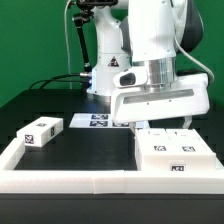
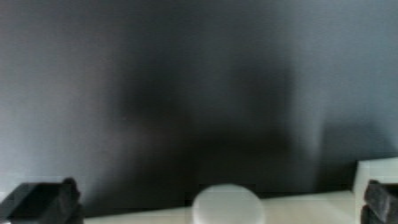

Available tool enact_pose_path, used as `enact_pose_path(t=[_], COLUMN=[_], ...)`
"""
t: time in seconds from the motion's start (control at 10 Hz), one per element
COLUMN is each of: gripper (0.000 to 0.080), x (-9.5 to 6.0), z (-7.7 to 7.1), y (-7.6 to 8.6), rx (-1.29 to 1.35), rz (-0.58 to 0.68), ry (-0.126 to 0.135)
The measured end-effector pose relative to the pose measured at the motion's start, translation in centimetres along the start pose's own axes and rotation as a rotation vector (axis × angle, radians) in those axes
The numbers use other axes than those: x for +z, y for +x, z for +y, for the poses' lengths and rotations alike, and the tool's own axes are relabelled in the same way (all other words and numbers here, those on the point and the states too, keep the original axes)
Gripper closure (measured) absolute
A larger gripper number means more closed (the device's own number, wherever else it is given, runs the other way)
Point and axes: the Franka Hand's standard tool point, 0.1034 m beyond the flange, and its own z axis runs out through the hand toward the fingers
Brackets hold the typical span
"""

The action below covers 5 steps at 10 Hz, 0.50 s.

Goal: Assemble cabinet

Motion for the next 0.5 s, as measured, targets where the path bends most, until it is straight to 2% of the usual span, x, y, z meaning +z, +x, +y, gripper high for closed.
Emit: enact_pose_path(t=[0.2, 0.5], gripper=[0.0002, 0.0002], x=[0.94, 1.12], z=[0.12, 0.07], y=[0.15, 0.84], rx=[-0.002, -0.010], rz=[0.008, 0.023], ry=[0.004, 0.007])
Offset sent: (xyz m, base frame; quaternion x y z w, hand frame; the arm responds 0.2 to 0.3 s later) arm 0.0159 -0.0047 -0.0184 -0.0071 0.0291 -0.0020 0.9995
